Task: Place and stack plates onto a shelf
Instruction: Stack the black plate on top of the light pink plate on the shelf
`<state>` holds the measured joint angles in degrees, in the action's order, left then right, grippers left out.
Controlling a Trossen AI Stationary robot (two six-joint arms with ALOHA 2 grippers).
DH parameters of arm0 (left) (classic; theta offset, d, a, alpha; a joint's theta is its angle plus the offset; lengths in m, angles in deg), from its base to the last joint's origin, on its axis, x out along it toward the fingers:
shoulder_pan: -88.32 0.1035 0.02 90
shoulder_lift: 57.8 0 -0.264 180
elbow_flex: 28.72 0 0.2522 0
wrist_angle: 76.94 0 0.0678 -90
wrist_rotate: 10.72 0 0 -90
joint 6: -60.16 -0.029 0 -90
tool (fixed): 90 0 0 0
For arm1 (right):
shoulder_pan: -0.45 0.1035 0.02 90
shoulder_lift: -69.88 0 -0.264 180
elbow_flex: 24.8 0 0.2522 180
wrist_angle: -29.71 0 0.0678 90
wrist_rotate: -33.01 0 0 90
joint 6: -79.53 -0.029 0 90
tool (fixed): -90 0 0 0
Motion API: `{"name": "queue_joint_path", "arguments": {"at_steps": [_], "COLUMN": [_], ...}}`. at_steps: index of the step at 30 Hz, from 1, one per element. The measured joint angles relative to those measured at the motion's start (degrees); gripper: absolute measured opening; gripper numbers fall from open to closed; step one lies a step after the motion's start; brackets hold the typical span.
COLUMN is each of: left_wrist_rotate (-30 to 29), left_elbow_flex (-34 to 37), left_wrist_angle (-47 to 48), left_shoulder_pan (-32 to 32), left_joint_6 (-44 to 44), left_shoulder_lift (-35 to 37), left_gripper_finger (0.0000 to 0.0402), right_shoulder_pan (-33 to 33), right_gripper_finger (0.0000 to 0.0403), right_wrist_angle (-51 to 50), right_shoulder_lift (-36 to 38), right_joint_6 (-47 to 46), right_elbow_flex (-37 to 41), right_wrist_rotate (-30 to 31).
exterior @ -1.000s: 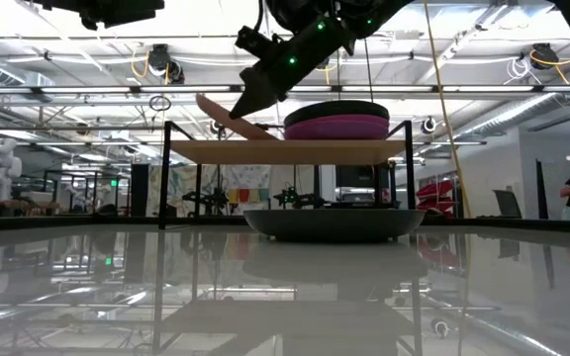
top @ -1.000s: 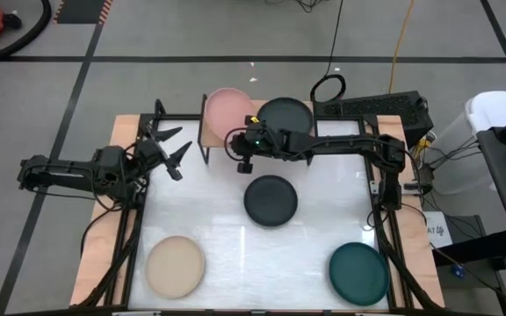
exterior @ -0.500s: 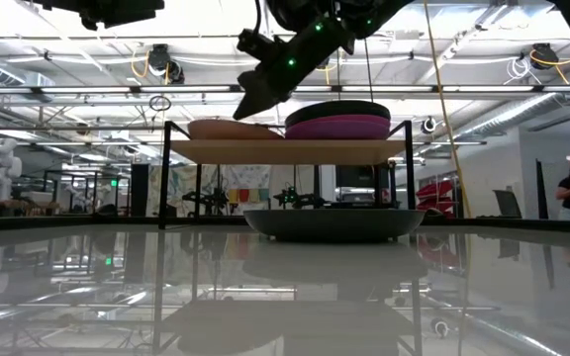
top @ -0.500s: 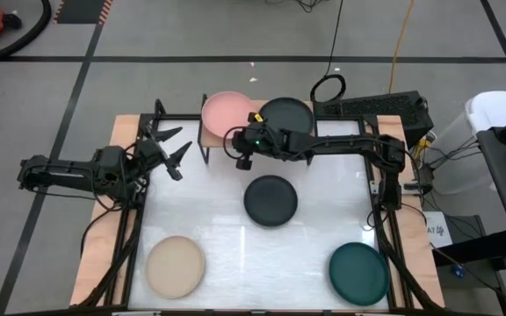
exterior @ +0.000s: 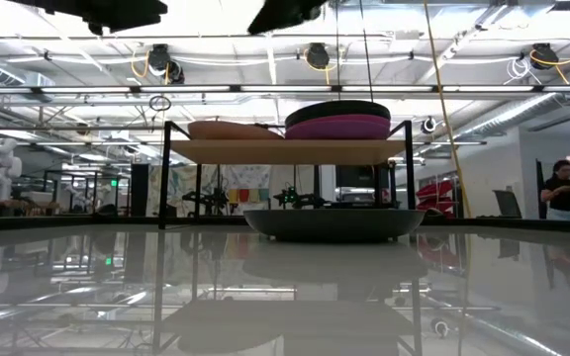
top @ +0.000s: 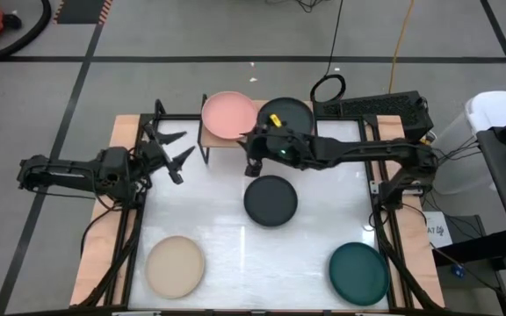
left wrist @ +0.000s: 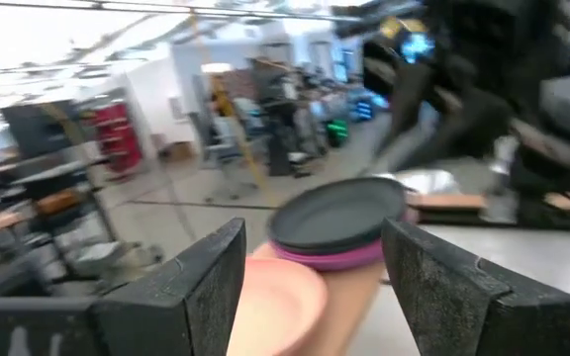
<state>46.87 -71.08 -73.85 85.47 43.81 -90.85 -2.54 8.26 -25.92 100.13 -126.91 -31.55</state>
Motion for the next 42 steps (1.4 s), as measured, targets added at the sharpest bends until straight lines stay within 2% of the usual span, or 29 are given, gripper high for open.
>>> {"name": "queue_joint_path", "arguments": {"at_steps": [4, 10, 13, 16, 19, 24, 27, 31, 35, 42], "left_wrist_rotate": [5.7, 6.9, 6.9, 6.9, 6.9, 7.6, 11.3, 14.9, 15.0, 16.3], "left_elbow_flex": [0.0, -2.3, -4.6, -6.7, -8.3, -8.6, -8.6, -9.7, -13.1, -16.4], "left_wrist_angle": [-0.7, -2.0, -1.4, -1.9, -2.1, -6.5, -10.9, -15.4, -11.7, -11.3], "left_shoulder_pan": [-0.4, -2.5, -3.5, -4.0, -4.3, -4.5, -4.6, -4.9, -5.9, -7.0], "left_joint_6": [0.0, -2.0, -3.1, -3.3, -3.7, -5.1, -6.0, -8.4, -10.4, -13.9], "left_shoulder_lift": [-4.4, -14.5, -20.5, -26.1, -31.3, -39.1, -42.4, -44.2, -45.4, -51.0], "left_gripper_finger": [0.0241, 0.0241, 0.0241, 0.0241, 0.0241, 0.0241, 0.0241, 0.0241, 0.0241, 0.0241], "right_shoulder_pan": [3.8, 9.5, 12.0, 14.1, 15.7, 16.7, 16.6, 16.6, 16.6, 16.6], "right_gripper_finger": [0.0077, 0.0077, 0.0077, 0.0077, 0.0077, 0.0077, 0.0077, 0.0077, 0.0077, 0.0077], "right_wrist_angle": [-4.0, -3.7, -3.2, 0.1, 7.6, 26.1, 39.3, 50.0, 49.8, 49.5], "right_shoulder_lift": [4.5, 11.4, 15.8, 20.5, 25.7, 32.5, 35.7, 39.5, 42.1, 41.7], "right_joint_6": [-2.0, -2.9, -8.1, -12.0, -12.6, -10.7, -6.3, -3.4, -4.8, -6.7], "right_elbow_flex": [2.8, 12.7, 18.3, 25.3, 33.9, 49.3, 55.7, 59.6, 60.4, 60.5], "right_wrist_rotate": [6.0, 19.9, 22.6, 22.6, 22.5, 22.5, 22.5, 20.8, 19.3, 19.3]}}
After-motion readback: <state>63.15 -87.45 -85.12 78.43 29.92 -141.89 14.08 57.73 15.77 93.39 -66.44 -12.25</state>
